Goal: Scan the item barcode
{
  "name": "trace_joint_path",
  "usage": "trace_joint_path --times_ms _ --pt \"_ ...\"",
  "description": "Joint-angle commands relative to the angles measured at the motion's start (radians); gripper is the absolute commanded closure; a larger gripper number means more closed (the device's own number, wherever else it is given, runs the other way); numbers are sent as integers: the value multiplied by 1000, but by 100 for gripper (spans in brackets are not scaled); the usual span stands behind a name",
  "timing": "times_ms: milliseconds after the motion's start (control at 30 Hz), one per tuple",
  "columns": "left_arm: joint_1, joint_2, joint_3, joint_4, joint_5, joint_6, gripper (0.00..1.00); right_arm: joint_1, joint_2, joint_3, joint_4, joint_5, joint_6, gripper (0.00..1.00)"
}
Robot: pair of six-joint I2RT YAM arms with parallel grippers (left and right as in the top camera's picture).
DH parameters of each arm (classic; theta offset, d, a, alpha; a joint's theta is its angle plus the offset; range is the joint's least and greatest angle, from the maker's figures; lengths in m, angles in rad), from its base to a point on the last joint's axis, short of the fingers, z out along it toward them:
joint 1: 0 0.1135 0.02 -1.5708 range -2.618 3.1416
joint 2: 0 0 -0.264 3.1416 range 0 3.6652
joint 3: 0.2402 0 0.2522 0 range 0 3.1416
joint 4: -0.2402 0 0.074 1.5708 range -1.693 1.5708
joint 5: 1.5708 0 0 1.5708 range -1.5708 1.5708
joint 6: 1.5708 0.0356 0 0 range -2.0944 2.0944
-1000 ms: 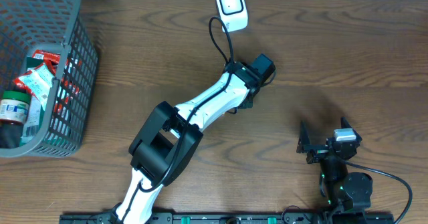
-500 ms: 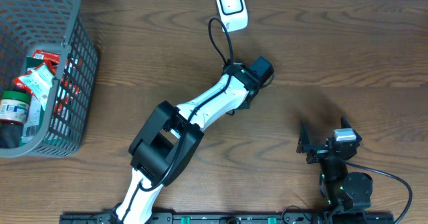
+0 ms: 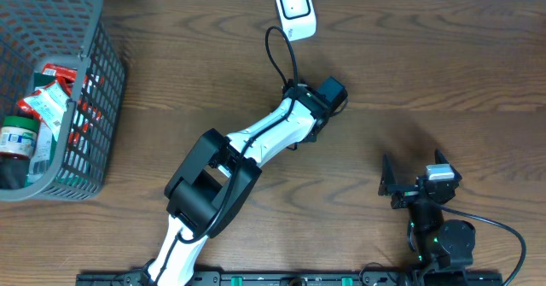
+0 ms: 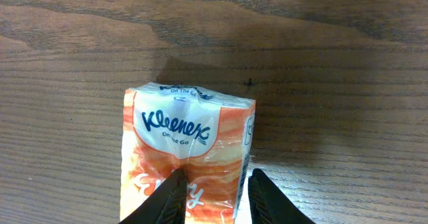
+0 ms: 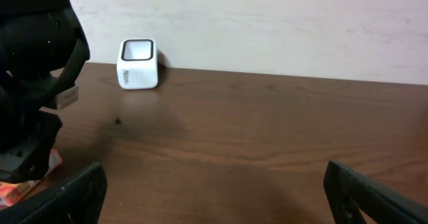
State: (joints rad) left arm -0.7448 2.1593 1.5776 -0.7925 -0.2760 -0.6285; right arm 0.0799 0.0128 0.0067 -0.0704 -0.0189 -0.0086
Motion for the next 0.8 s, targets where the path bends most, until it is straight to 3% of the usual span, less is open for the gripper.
trace_joint_path --times_ms 0,400,600,667,700,767 --pt "-3 10 -25 3 -6 -6 69 6 -2 -2 -4 2 -8 1" --pt "-3 10 -71 62 -6 -6 69 6 -2 -2 -4 2 -8 1" --pt "-3 10 -76 65 -6 -5 85 6 -2 -2 -4 2 -8 1" --pt "-3 10 -75 65 -6 -5 85 6 -2 -2 -4 2 -8 1" --pt "-3 10 -76 65 -6 -5 85 6 -2 -2 -4 2 -8 1" --pt "-3 10 -75 65 -6 -5 67 6 -2 -2 -4 2 -8 1"
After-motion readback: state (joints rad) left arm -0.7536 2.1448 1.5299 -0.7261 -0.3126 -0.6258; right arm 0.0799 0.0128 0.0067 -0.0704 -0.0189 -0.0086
